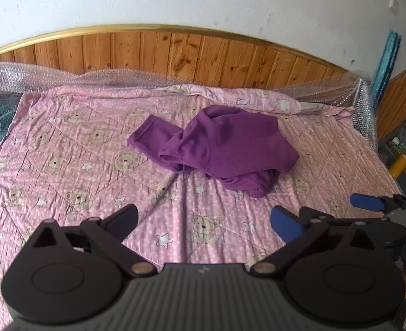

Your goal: Fold clothes

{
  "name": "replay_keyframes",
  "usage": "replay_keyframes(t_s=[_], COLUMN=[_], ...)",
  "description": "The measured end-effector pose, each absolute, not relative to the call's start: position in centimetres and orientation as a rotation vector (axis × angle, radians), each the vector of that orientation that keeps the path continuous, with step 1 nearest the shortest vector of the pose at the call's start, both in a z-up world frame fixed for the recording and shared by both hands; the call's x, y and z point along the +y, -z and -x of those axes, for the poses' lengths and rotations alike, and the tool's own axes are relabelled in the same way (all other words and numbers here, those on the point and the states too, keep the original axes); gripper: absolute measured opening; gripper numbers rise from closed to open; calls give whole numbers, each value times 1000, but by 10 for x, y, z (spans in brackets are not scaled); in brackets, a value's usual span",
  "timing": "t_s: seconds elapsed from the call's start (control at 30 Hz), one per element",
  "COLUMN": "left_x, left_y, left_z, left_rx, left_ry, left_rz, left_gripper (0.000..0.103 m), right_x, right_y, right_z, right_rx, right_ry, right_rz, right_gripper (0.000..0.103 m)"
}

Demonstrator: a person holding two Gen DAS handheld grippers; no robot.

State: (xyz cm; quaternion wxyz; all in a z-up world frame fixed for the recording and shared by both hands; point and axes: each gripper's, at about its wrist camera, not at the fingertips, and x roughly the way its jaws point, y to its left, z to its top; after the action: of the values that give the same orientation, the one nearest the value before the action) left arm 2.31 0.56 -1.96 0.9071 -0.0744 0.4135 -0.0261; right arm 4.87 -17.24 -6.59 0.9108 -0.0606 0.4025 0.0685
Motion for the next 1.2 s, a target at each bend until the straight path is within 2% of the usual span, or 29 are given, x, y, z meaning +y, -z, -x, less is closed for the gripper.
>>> replay_keyframes(t_s=[0.37,0.5,0.57,0.6,0.67,0.7,0.8,0.9,1.0,1.1,1.13,1.17,1.2], left_x=[8,8,10,11,15,17,26,40,52,53,50,44,37], left_y=[67,85,91,94,95,96,93,85,85,99,104,108,110], left_z=[-73,-78,-81,-83,-87,-89,-95,-99,-103,-111,-112,-113,-112], left_rx=[1020,1084,1107,1115,1112,1110,1083,1027,999,1050,1064,1077,1087], left_ry=[-73,-133,-172,-195,-235,-254,-322,-403,-467,-459,-435,-410,-387], left_rz=[289,285,287,289,294,297,315,351,386,431,446,452,450], left_gripper=[103,103,103,103,103,103,103,103,103,103,103,103,103], right_x=[-212,-218,-220,-222,-221,-218,-208,-234,-258,-240,-234,-232,-238], right_y=[116,160,188,200,208,208,153,64,30,85,104,123,131], right_z=[-161,-227,-259,-273,-287,-291,-267,-225,-191,-182,-180,-175,-175], right_rx=[914,911,936,958,1004,1026,938,746,672,942,1026,1069,1076], right_ry=[-163,-127,-142,-166,-246,-291,-516,-730,-784,-813,-814,-750,-727], right_rz=[10,-20,-28,-41,-99,-127,-247,-533,-607,-297,-189,-74,-45], right_gripper=[96,98,94,87,24,10,8,7,7,16,25,31,31])
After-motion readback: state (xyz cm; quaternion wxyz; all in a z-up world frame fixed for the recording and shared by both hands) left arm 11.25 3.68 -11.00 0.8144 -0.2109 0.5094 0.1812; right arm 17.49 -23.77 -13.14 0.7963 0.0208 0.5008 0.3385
